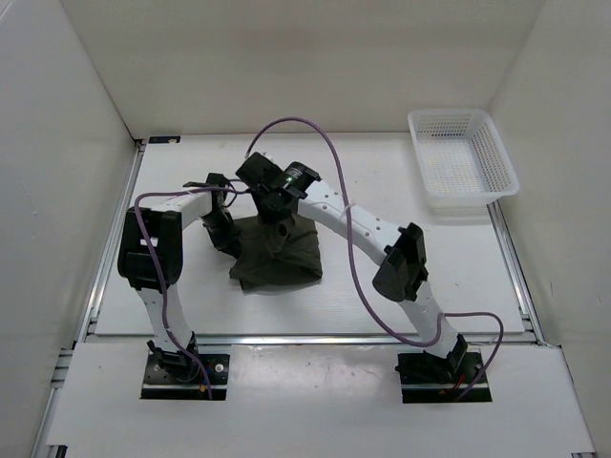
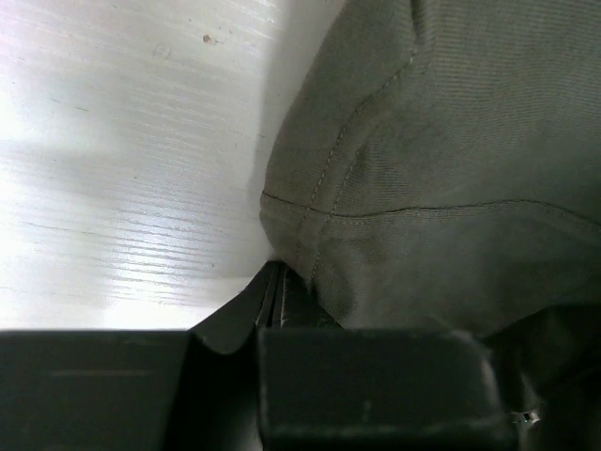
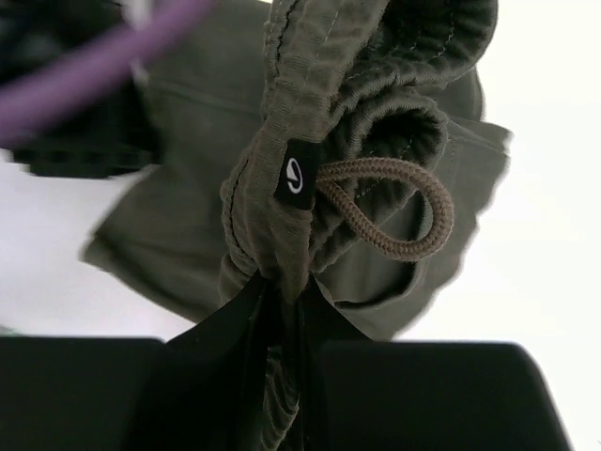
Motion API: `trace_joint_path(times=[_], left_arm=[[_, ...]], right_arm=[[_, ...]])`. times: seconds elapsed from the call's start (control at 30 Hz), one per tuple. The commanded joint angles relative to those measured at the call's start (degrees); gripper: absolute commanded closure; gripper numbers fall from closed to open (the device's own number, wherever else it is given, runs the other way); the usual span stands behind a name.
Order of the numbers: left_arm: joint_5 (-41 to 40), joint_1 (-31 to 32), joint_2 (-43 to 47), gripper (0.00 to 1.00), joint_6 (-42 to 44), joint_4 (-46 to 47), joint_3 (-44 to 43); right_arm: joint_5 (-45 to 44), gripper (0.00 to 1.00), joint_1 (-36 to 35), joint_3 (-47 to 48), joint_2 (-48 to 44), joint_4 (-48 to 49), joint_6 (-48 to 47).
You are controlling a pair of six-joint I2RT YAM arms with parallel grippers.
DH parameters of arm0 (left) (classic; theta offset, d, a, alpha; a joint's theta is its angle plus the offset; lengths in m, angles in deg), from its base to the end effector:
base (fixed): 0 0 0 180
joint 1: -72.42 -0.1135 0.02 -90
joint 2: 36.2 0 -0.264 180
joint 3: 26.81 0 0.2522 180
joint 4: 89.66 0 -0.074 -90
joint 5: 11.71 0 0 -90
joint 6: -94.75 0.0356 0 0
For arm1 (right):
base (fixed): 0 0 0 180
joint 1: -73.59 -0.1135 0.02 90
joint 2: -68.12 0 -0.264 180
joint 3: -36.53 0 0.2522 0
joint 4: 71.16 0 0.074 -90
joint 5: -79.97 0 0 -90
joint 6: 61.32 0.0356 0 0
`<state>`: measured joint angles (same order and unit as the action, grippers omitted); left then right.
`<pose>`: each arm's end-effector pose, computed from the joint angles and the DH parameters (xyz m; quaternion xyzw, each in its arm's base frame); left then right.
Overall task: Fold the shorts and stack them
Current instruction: Fold the shorts
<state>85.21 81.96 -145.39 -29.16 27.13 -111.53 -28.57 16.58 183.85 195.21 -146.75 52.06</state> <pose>0.3353 -0.0607 0.1491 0.2094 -0.9757 0.0635 0.0036 0.2693 0.3940 0.3226 -0.2267 0.9158 0.0722 0.3237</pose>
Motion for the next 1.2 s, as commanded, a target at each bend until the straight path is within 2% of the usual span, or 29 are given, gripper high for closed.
trace_joint_path(times=[0.0, 0.03, 0.07, 0.13, 0.17, 0.23, 0.27, 0.3, 0.37, 0.43, 0.47, 0.53, 0.57, 0.6, 0.7, 0.8, 0.97, 1.1, 1.17], left_arm=[[-0.5, 0.3, 1.3, 0.9, -0.4, 3.0, 1.3], [-0.5, 0.3, 1.3, 0.9, -0.9, 3.0, 1.3], [-0.5, 0.3, 2.0, 0.9, -0.9, 3.0, 1.3], [0.2, -1.4, 3.5, 0.78, -0.9, 1.1, 1.3], [0.2, -2.8, 4.4, 0.73, -0.3, 0.3, 0.6], [-0.4, -4.6, 7.7, 0.64, -0.3, -1.4, -0.1], [-0.4, -6.4, 8.9, 0.55, -0.3, -3.2, -0.1], [-0.9, -7.2, 11.0, 0.55, 0.4, -4.0, -1.9], [-1.7, -9.4, 12.8, 0.54, 0.9, -6.8, -3.7], [-3.2, -10.0, 15.0, 0.54, 1.0, -8.5, -6.7], [-4.0, -10.0, 15.8, 0.56, 1.0, -9.3, -7.7], [-4.6, -9.5, 18.0, 0.63, 1.0, -10.4, -9.6], [-4.6, -8.4, 18.7, 0.71, 1.0, -10.4, -9.6], [-4.6, -6.5, 19.4, 0.79, 1.0, -10.4, -10.3], [0.8, -2.0, 20.6, 0.8, 1.0, -8.1, -9.8], [3.7, 1.2, 16.7, 0.8, 1.0, -6.1, -9.3], [1.5, 3.7, 6.7, 0.87, 2.1, -3.5, -7.0], [-3.4, 3.1, 2.6, 0.9, 2.1, -2.8, -4.6], [-4.6, 3.1, 2.0, 0.9, 2.1, -2.8, -3.2]], right_arm=[[8.2, 1.0, -0.5, 3.3, 2.2, 5.8, -1.1], [9.8, 1.0, -0.5, 3.3, 3.1, 7.1, -0.6], [13.5, 0.83, -0.5, 3.3, 3.1, 7.9, -0.6], [15.6, 0.42, -0.5, 3.3, 3.8, 9.0, -0.6], [14.4, 0.17, -0.5, 1.5, 1.5, 9.6, -0.6], [12.1, 0.15, -0.5, -2.2, -1.7, 11.0, -0.6], [11.2, 0.13, -0.5, -4.7, -5.8, 12.0, -0.6], [10.3, 0.12, -0.5, -10.0, -8.0, 13.9, -0.1], [9.1, 0.12, 0.8, -15.7, -14.1, 15.7, 0.5], [8.4, 0.2, 1.5, -23.8, -19.1, 17.6, 1.1], [7.7, 0.39, 2.2, -26.6, -20.5, 18.2, 1.8], [7.6, 0.61, 3.8, -33.8, -23.4, 19.8, 3.0], [7.6, 0.76, 4.5, -35.6, -23.5, 19.8, 3.0], [8.6, 0.8, 5.2, -38.3, -24.1, 20.3, 3.5], [14.0, 0.82, 7.6, -40.5, -22.2, 22.7, 3.5], [17.9, 0.82, 8.2, -40.5, -18.7, 23.9, 3.5], [20.6, 0.82, 8.8, -39.3, -12.0, 26.0, 2.9], [22.7, 0.83, 9.9, -40.0, -6.1, 25.4, 3.4], [22.7, 0.85, 9.9, -41.0, -6.1, 25.4, 3.4]])
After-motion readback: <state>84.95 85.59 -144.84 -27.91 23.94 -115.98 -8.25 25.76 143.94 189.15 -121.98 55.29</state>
